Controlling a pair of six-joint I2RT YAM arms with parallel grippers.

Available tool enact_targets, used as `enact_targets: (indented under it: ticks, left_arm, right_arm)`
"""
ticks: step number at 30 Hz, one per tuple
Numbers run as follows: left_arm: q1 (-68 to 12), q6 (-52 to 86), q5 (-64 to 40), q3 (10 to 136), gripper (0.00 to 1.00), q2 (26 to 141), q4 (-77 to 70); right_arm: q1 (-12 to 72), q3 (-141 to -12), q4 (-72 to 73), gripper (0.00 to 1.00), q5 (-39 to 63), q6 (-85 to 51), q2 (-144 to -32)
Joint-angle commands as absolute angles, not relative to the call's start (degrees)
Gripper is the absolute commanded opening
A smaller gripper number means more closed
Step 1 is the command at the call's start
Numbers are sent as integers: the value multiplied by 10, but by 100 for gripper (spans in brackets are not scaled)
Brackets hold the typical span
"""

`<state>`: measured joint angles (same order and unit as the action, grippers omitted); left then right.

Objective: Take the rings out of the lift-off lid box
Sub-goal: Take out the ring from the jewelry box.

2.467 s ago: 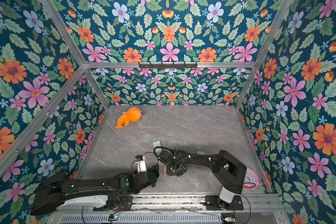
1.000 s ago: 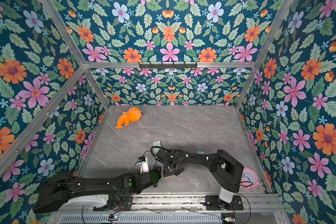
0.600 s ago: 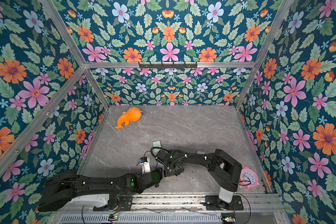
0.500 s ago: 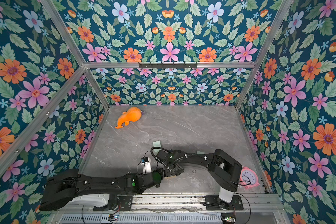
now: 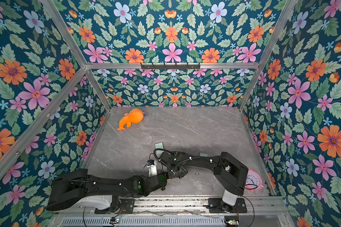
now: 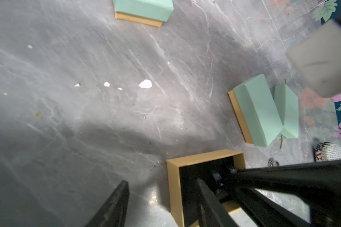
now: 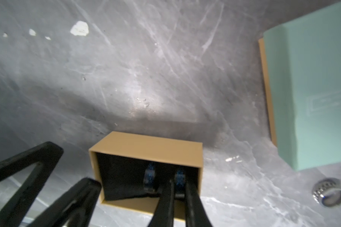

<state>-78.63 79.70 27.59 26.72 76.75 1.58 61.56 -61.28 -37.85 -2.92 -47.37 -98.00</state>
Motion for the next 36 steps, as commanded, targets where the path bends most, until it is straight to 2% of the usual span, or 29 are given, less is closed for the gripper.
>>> enact_targets:
  ticks: [1, 12, 20, 36]
  left_arm:
    - [-786, 802, 278, 269, 50, 772, 14]
    - [-786, 796, 261, 265, 33, 796, -7]
    - [-786, 791, 247, 262, 27, 815, -6]
    - [-785, 787, 225, 258, 26, 855, 8]
  right_arm:
    - [617, -609, -369, 11, -21, -480, -976]
    - [617, -595, -326, 10, 6, -482, -970]
    - [617, -583, -302, 10, 15, -483, -956]
    - [613, -564, -285, 10, 10, -484, -899]
